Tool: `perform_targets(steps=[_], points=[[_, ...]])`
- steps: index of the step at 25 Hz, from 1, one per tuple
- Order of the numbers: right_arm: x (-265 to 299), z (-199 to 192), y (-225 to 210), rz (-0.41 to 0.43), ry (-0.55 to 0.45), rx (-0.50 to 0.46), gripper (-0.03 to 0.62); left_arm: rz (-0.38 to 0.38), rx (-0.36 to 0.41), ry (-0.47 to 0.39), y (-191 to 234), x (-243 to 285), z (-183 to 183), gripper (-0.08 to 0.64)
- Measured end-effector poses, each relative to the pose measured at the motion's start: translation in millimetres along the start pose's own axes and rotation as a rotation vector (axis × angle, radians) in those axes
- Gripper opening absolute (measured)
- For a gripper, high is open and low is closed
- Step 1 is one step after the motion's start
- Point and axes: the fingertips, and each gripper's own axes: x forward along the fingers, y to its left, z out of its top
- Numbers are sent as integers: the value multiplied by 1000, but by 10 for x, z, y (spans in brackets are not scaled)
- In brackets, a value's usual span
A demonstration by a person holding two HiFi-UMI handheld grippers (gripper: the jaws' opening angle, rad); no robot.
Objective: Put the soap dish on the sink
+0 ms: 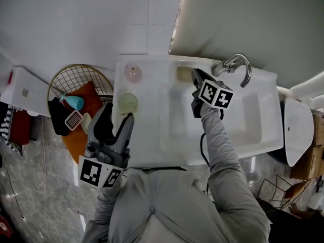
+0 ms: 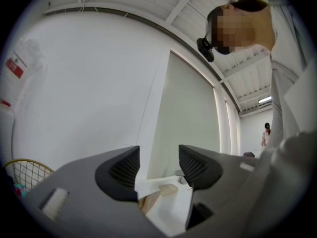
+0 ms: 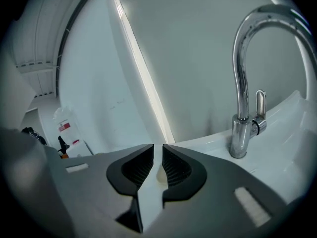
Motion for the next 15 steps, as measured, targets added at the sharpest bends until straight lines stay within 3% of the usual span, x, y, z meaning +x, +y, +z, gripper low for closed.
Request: perform_targets(steps=[7,15], points=[[-367,-15,480,87,-54,-39,63,-40,-5,-7,-32,-38,19,268],[-902,-121,1009,160,-123,-130,133,-82,-14,-6,-94,-96,11,268]])
